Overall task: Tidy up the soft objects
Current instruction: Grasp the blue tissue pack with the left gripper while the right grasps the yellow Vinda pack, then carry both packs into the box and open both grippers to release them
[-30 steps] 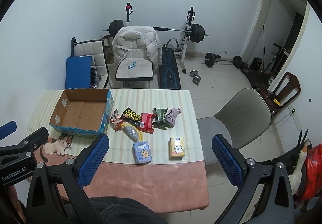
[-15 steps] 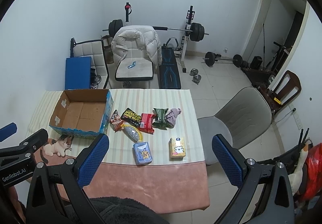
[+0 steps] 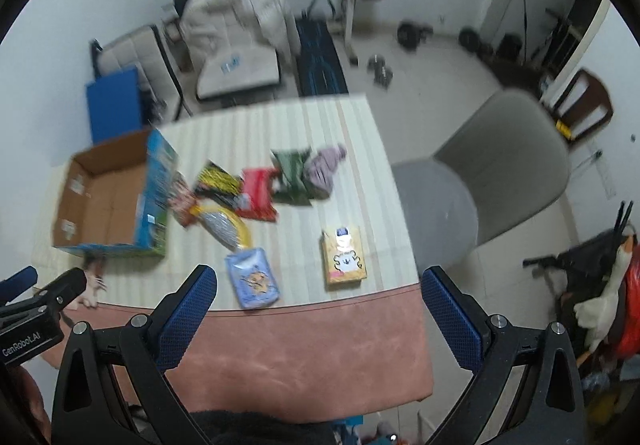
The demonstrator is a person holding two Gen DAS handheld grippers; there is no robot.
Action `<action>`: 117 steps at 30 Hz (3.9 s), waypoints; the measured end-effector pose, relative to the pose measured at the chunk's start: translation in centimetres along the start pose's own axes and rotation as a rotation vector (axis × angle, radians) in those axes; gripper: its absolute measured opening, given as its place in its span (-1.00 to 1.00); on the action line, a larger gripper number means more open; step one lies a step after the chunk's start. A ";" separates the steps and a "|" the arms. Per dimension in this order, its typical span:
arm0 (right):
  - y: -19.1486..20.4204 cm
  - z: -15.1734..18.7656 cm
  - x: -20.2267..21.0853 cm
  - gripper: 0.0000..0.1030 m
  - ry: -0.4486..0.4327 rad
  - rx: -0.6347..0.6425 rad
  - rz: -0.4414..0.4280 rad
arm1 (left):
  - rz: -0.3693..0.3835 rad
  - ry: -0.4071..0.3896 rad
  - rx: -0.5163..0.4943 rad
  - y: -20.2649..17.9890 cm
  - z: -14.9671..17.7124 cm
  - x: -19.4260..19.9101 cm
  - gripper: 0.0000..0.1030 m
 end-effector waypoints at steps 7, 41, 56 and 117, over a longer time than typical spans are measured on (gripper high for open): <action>-3.9 2.5 -14.8 1.00 0.204 -0.045 0.001 | 0.122 0.297 0.031 -4.6 1.9 -13.4 1.00; -2.1 8.8 -25.7 0.28 0.373 -0.102 -0.213 | 0.191 0.245 0.043 -1.5 2.5 -5.9 -0.14; 27.2 -1.7 -10.9 0.28 0.168 0.030 -0.526 | 0.206 0.114 0.156 22.4 -9.8 -2.8 -0.14; 38.8 2.3 -13.7 1.00 0.110 0.126 -0.216 | -0.038 -0.029 -0.005 31.0 -5.4 -0.7 0.96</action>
Point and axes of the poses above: each gripper's, at about its wrist camera, not at the fingertips, and x roughly against the way its jaws point, y to its left, z to its underside, the point moved 4 cm from there along -x, roughly the way its jaws point, and after that the axes turned 9 degrees about -y, right-handed, at the moved point
